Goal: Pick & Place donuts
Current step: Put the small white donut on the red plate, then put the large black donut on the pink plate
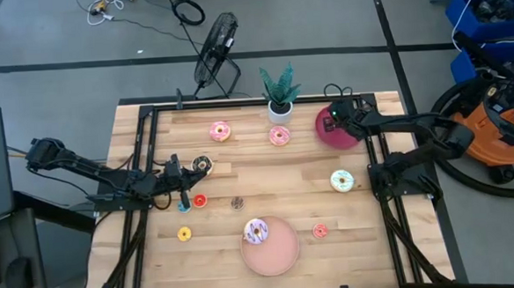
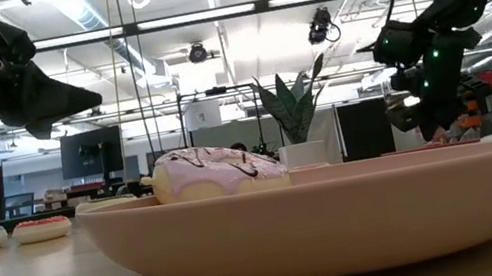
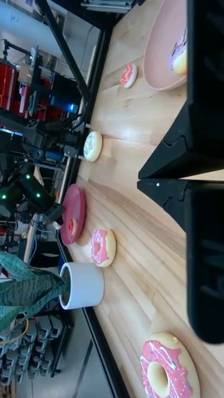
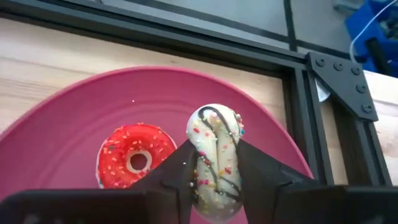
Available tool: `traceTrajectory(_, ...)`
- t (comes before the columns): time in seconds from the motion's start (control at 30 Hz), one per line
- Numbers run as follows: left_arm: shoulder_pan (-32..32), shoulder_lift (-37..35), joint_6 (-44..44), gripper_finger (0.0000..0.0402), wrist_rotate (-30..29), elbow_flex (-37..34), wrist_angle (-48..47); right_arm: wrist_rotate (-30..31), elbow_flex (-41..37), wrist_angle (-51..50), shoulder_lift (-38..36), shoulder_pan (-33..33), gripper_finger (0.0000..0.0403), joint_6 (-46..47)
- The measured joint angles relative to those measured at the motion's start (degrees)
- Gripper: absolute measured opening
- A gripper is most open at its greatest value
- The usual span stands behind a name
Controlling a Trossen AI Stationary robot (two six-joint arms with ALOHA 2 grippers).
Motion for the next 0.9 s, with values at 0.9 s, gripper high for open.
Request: traceTrajectory(0.9,0.0,0.0,-0.8,0.0012,0.0,0.0,0.0,10.0,0.0,-0.8,1.8,2.2,0.0251,0.3)
